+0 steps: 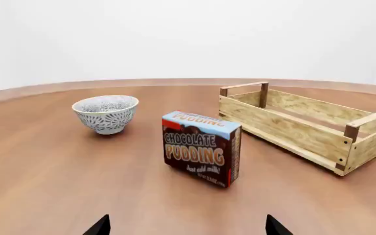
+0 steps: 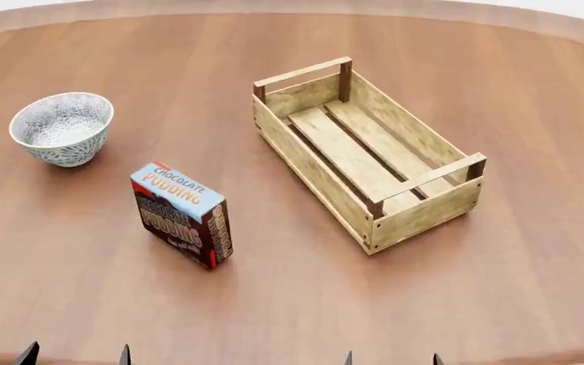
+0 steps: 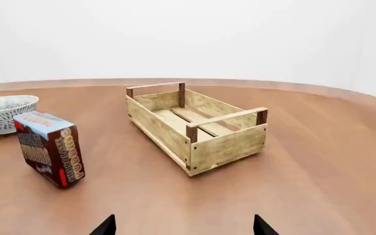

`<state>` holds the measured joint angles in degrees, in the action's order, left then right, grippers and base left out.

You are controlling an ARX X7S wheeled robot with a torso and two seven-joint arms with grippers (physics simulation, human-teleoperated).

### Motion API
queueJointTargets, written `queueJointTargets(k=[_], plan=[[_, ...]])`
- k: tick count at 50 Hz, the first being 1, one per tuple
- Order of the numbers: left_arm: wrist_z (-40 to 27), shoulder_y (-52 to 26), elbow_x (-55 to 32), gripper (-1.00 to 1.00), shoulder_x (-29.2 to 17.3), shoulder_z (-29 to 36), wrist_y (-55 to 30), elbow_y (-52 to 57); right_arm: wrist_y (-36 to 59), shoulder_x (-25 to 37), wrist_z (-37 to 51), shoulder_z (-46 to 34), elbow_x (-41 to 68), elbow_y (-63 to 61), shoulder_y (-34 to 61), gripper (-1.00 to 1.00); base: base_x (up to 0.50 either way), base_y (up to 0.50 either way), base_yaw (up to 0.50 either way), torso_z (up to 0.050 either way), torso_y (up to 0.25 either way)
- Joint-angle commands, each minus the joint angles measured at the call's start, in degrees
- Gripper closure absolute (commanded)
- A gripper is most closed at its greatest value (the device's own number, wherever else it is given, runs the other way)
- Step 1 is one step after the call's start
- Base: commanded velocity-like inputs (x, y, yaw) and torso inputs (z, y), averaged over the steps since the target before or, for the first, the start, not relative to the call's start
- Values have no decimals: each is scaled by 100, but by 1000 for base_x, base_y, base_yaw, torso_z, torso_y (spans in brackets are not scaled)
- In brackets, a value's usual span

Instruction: Pick up the chocolate pudding and put it in the tray.

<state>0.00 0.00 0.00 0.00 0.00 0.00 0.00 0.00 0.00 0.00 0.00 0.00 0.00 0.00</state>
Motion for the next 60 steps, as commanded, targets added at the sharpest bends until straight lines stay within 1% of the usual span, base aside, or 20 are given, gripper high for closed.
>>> queueJointTargets(k=[1,2,3,5,8,13,21,27,60], plan=[[-240,11,-208,-100,-208,240,-7,26,-61,373,448,-452,373,38,0,-100,0,0,0,0,0],[-258,50,-197,-100,-233,265,13,126,74,400,469,-450,391,-208,-62,-100,0,0,0,0,0],[-285,157,-153,-100,-267,302,-4,370,47,418,492,-462,371,-340,-114,-100,0,0,0,0,0],[-380,247,-30,-100,-307,359,113,509,-18,462,530,-517,289,-550,-205,-100,0,0,0,0,0],[-416,483,-34,-100,-354,412,25,1090,123,504,572,-605,235,-1176,-439,-100,0,0,0,0,0],[-443,712,-95,-100,-421,477,-40,1607,80,572,610,-703,163,-1522,-589,-100,2,0,0,0,0],[-516,635,-115,-100,-482,558,95,1350,-123,629,618,-778,236,-1152,-488,-100,183,0,0,0,0],[-599,623,-107,-100,-518,600,106,1330,-124,666,626,-791,359,-1189,-497,-100,316,0,0,0,0],[-771,641,-299,-100,-754,860,99,1398,-158,830,740,-1069,477,-1193,-484,-100,410,0,0,0,0]])
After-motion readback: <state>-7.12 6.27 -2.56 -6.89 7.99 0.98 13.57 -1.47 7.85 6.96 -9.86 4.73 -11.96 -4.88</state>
